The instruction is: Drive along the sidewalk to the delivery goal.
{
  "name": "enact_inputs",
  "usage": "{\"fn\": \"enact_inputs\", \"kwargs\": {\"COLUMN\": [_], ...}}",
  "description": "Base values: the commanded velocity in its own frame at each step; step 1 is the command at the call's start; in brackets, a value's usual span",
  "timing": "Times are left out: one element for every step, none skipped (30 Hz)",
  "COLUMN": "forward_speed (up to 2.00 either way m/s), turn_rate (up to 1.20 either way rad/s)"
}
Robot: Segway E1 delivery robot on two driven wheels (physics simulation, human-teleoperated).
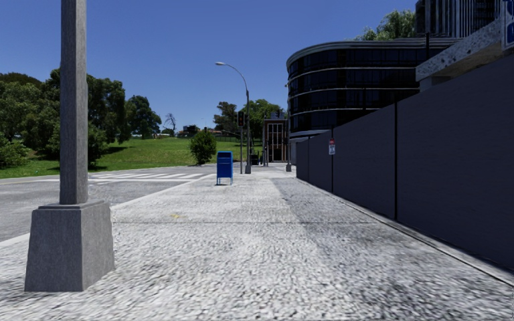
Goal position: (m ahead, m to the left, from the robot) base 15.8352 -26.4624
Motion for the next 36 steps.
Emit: {"fn": "enact_inputs", "kwargs": {"forward_speed": [2.00,2.00,2.00,2.00,2.00,2.00,2.00,2.00,2.00,2.00,2.00,2.00,2.00,2.00,2.00,2.00,2.00,2.00,2.00,2.00,2.00,2.00,2.00,2.00,2.00,2.00,2.00,2.00,2.00,2.00,2.00,2.00,2.00,2.00,2.00,2.00], "turn_rate": [0.00,0.00,0.00,0.00,0.00,0.00,0.00,0.00,0.00,0.00,0.00,0.00,0.00,0.00,0.00,0.00,0.00,0.00,0.00,0.00,0.00,0.00,0.00,0.00,0.00,0.00,0.00,0.00,0.00,0.00,0.00,0.00,0.00,0.00,0.00,0.00]}}
